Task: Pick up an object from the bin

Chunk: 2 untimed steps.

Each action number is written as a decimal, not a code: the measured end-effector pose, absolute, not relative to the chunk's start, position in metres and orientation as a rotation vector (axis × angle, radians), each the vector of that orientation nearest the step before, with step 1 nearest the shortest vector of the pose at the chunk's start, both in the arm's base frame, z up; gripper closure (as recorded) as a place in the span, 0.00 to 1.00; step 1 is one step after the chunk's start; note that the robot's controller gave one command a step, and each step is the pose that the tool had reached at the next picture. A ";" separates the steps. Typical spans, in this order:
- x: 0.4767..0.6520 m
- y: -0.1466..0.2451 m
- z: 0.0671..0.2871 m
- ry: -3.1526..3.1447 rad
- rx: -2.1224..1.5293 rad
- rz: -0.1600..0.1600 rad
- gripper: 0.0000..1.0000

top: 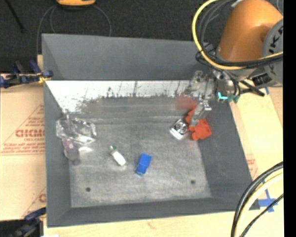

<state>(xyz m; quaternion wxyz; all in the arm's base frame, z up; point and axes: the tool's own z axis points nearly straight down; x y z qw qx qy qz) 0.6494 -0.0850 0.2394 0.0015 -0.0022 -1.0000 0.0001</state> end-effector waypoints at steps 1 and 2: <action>0.602 -0.041 0.110 -3.112 0.403 0.000 0.00; 0.594 0.035 0.078 -3.147 0.149 0.010 0.00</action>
Offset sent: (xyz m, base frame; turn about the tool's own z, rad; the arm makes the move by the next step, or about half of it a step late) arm -0.0460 0.0451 -0.1268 -0.2634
